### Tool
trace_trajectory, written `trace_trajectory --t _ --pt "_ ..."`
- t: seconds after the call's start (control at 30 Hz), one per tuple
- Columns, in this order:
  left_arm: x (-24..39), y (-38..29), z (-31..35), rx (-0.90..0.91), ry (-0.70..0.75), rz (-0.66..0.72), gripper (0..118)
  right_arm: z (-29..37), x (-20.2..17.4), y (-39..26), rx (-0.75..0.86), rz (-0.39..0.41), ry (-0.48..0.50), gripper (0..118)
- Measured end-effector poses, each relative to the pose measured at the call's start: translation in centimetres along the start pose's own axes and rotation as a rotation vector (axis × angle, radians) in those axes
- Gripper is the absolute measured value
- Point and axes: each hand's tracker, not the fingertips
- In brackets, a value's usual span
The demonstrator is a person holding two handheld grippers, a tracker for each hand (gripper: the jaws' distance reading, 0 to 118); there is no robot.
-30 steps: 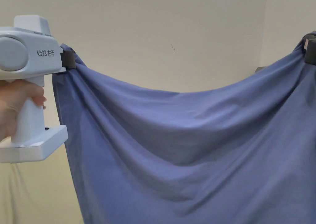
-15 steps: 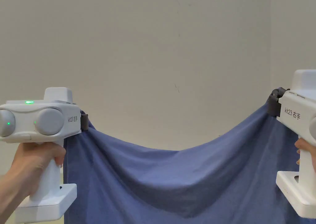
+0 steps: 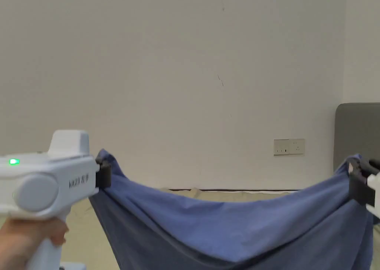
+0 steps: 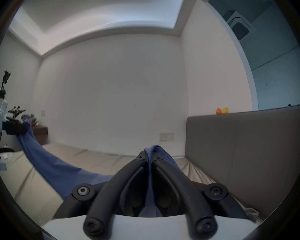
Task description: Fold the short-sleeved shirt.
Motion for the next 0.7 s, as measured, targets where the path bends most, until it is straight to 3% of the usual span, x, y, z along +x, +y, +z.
trace_trajectory --t 0.03,0.07,0.1,0.17,0.2,0.23,0.27,0.3,0.33,0.4,0.47,0.57,0.6,0.7 --pt "0.2 -1.7 1.3 -0.003 0.010 -0.027 2 1.7 -0.4 -0.8 -0.030 -0.007 0.001 2" --pt "0.3 -3.5 2.8 -0.039 0.025 -0.053 2 4.0 -0.8 -0.8 -0.002 0.089 0.024 2" --pt "0.2 -4.7 4.0 -0.058 0.030 -0.032 2 5.2 -0.9 -1.8 -0.112 0.012 0.035 2" --pt "-0.9 -7.6 6.9 -0.145 -0.031 0.067 2 9.5 -1.4 -2.7 -0.104 0.012 0.035 2" --pt "-1.3 -8.8 8.3 -0.185 -0.060 0.125 2 11.3 -1.5 -3.8 -0.191 -0.067 0.054 2" --pt "-1.9 -10.0 9.9 -0.267 -0.079 0.203 2 13.1 -1.5 -4.0 -0.174 -0.038 0.063 2" --pt "-2.6 -11.3 11.5 -0.346 -0.114 0.259 2 15.1 -1.7 -5.3 -0.319 -0.127 0.062 2" --pt "-2.8 -12.6 13.0 -0.380 -0.099 0.310 2 17.0 -1.9 -5.2 -0.252 -0.047 0.047 2" --pt "-3.0 -14.3 15.2 -0.367 -0.107 0.300 2 19.2 -2.1 -6.2 -0.320 -0.069 0.051 2" --pt "-2.8 -16.5 18.8 -0.435 -0.035 0.269 2 23.1 -2.4 -6.8 -0.316 -0.004 0.055 2" --pt "-2.9 -18.9 22.4 -0.442 -0.037 0.267 2 26.7 -2.2 -8.4 -0.424 -0.092 0.059 2" --pt "-2.6 -21.4 27.4 -0.469 -0.035 0.305 2 31.0 -1.9 -10.1 -0.487 -0.073 0.042 2" --pt "-2.3 -21.9 28.5 -0.479 -0.039 0.299 2 32.1 -1.9 -10.8 -0.535 -0.102 0.022 2" --pt "-1.2 -23.1 31.5 -0.513 -0.015 0.196 2 34.7 -1.8 -12.6 -0.630 -0.035 0.004 2"
